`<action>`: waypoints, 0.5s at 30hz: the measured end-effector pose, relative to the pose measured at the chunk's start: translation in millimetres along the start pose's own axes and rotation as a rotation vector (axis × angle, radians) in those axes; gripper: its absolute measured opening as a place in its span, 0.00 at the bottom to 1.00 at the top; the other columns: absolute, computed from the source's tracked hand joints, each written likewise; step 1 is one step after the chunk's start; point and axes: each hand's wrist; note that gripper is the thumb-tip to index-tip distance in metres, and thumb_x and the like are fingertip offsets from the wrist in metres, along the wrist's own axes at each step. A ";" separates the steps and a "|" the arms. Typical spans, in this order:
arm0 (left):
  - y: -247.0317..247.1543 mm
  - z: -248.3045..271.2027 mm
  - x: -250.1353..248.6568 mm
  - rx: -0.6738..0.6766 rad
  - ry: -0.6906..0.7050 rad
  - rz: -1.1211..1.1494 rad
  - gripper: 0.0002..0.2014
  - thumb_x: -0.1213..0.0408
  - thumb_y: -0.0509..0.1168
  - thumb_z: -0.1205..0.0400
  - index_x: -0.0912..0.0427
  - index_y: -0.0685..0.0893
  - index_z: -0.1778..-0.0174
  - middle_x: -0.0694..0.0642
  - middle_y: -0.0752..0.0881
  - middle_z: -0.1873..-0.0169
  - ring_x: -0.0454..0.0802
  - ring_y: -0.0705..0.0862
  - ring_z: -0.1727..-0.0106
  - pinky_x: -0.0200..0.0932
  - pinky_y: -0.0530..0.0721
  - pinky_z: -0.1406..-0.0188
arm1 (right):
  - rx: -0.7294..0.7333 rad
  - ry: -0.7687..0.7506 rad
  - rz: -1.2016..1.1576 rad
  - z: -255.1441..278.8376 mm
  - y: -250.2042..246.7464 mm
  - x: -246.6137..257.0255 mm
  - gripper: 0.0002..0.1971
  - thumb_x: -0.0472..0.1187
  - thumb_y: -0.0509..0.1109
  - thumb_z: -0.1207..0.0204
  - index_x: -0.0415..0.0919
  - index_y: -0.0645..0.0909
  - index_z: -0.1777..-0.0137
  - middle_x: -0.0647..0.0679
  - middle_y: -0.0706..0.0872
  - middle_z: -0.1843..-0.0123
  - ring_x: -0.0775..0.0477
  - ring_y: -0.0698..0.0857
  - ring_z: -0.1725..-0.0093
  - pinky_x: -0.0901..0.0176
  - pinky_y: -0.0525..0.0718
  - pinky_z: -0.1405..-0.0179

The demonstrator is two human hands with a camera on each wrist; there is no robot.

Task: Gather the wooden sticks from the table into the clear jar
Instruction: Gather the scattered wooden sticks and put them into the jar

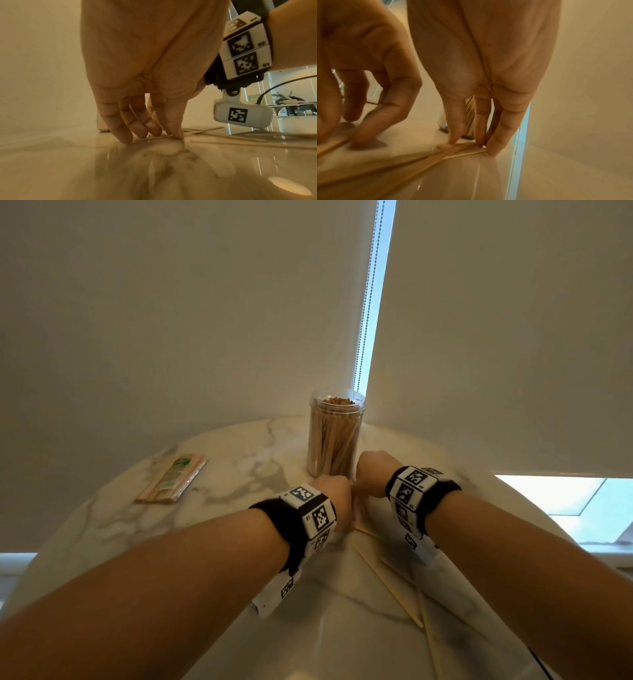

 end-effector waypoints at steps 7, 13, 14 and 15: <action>-1.1 36.0 5.9 0.066 -0.054 -0.189 0.10 0.64 0.66 0.15 0.64 0.85 0.41 0.61 0.87 0.47 0.59 0.87 0.44 0.44 0.80 0.54 | 0.056 0.139 0.022 30.4 -3.2 -14.1 0.10 0.40 0.77 0.24 0.36 0.83 0.47 0.45 0.83 0.54 0.45 0.82 0.54 0.60 0.80 0.58; -15.4 70.6 16.4 0.004 -0.102 -0.050 0.20 0.65 0.60 0.13 0.67 0.67 0.26 0.65 0.81 0.36 0.61 0.82 0.38 0.47 0.79 0.47 | 0.129 0.180 -0.024 64.2 -6.0 -16.0 0.15 0.40 0.71 0.20 0.39 0.75 0.68 0.46 0.79 0.66 0.44 0.82 0.60 0.58 0.81 0.58; -16.4 74.7 16.6 0.000 -0.090 0.040 0.19 0.62 0.59 0.13 0.65 0.69 0.27 0.63 0.81 0.37 0.59 0.82 0.40 0.47 0.80 0.45 | 0.156 0.173 -0.040 69.8 -6.3 -16.1 0.14 0.41 0.70 0.20 0.38 0.76 0.67 0.45 0.80 0.65 0.44 0.82 0.61 0.56 0.83 0.56; -16.7 79.5 15.2 0.002 -0.060 0.116 0.19 0.56 0.60 0.13 0.61 0.71 0.30 0.60 0.82 0.38 0.57 0.82 0.41 0.48 0.81 0.43 | 0.181 0.168 -0.052 75.4 -7.3 -16.3 0.12 0.41 0.71 0.20 0.38 0.78 0.65 0.44 0.81 0.63 0.44 0.83 0.60 0.55 0.84 0.53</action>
Point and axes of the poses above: each hand's wrist, its own z-axis away from the middle knuckle, its own y-axis out of the palm, x = y × z
